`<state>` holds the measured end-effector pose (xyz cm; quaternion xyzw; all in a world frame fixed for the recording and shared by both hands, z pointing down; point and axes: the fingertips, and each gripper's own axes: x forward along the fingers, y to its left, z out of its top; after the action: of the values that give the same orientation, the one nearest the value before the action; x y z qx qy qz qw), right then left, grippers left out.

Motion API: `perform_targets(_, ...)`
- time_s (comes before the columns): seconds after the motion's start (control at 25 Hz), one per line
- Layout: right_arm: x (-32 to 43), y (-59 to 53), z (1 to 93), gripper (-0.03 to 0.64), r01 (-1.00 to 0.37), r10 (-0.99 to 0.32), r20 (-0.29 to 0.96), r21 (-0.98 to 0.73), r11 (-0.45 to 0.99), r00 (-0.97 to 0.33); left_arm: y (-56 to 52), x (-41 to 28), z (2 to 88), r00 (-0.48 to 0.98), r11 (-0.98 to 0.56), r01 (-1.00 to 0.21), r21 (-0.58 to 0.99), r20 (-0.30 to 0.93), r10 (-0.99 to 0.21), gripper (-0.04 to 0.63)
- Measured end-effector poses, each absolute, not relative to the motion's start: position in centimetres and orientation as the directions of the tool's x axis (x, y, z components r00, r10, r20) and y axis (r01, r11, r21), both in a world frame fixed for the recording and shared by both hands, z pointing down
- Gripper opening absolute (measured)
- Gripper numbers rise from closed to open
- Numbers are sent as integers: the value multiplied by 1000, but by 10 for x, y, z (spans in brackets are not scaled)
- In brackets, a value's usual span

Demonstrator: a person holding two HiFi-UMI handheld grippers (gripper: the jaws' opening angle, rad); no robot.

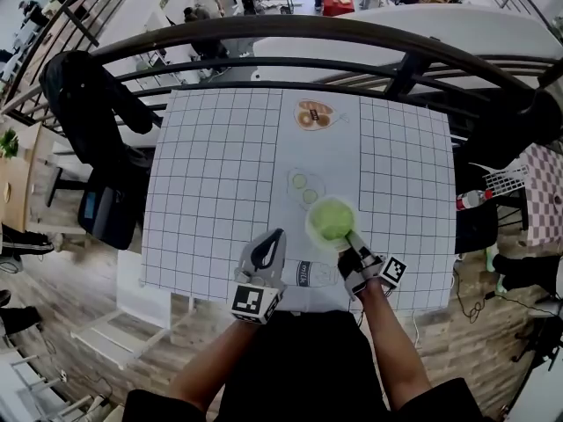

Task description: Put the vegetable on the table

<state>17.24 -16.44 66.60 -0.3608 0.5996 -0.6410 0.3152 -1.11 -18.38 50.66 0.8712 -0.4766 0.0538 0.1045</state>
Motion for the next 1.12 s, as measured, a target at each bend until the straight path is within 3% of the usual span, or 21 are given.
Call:
perform_targets(0.52, 172, -190, 711, 32, -44, -838, 73, -997, -58, -540, -217, -16, 508, 521, -514, -853, 92, 224, -824, 8)
perform_targets(1.12, 169, -197, 759, 34, -69, -837, 189, -981, -179, -514, -226, 2, 510, 557, -554, -828, 84, 243, -795, 8)
